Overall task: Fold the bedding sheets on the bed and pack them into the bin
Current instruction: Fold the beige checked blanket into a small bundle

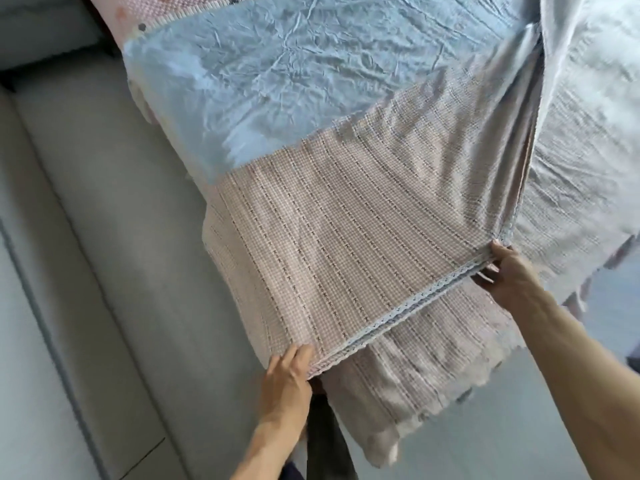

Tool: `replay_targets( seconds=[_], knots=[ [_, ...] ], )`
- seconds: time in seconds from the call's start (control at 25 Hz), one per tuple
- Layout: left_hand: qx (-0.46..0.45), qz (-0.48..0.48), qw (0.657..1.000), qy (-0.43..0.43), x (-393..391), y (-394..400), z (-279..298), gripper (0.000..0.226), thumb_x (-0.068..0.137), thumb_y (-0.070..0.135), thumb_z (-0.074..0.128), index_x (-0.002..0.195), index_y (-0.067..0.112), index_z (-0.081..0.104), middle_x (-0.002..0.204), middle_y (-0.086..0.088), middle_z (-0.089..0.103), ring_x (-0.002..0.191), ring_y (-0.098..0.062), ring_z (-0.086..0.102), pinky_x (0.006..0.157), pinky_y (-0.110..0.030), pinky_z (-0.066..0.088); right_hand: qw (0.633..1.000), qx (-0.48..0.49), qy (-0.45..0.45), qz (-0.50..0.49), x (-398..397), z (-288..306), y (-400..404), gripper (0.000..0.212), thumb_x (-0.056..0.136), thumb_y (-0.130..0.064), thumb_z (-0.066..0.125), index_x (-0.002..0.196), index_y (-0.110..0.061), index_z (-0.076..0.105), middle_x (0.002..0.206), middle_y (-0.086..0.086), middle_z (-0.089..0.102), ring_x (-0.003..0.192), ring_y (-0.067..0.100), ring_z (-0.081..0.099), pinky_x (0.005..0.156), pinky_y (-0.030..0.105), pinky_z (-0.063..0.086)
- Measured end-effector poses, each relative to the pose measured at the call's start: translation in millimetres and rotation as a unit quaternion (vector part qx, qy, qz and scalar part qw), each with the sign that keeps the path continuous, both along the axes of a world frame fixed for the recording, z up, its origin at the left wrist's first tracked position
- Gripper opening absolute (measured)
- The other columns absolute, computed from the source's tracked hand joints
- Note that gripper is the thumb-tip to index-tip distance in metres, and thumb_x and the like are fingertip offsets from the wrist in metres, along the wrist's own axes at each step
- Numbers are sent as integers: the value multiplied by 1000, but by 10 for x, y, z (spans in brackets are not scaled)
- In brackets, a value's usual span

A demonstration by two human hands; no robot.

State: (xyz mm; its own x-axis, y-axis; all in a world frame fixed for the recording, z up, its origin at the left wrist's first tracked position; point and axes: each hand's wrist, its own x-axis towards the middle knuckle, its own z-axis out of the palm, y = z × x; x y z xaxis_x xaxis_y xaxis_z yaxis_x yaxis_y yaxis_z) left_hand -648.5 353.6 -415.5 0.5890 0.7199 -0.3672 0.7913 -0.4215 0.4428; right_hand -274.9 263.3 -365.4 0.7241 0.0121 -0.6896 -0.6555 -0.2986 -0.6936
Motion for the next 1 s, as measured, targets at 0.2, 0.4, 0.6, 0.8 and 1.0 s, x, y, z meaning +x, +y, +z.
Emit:
replay_targets(
  seconds=[0.2,0.4,0.6,0.8,1.0],
  knots=[
    [-25,-4,999,-33,-139,-702,-82,58,67,-14,54,111,22,65,107,7,68,94,-24,62,75,-36,56,998,-51,1,25,-26,101,-604,22,100,-27,53,79,-24,49,81,-5,54,70,16,57,51,28,57],
    [14,-18,1000,3,-211,-1005,-177,47,46,-11,70,80,21,61,76,6,64,68,-25,62,48,-31,48,998,-48,15,48,-17,-151,-1070,18,99,-25,56,81,-24,51,88,-3,58,76,18,59,64,35,50],
    [54,-2,998,36,-95,-1407,-232,48,47,-17,62,72,21,46,70,3,59,65,-28,58,48,-28,35,996,-27,25,81,92,-384,-1445,17,99,-23,56,82,-22,53,88,-2,59,76,19,62,67,35,55],
    [67,96,992,50,53,-1709,-454,36,66,-12,53,78,21,42,82,2,61,78,-29,58,57,-29,30,990,-15,25,138,294,-622,-1613,8,98,-20,57,90,-20,59,92,0,63,76,21,66,52,30,59],
    [48,158,984,59,142,-1784,-718,27,67,-4,59,80,18,51,83,0,64,77,-31,61,57,-32,40,985,-61,70,147,425,-1009,-1786,22,93,-18,65,111,-5,64,107,16,69,98,35,68,53,42,61]
  ],
)
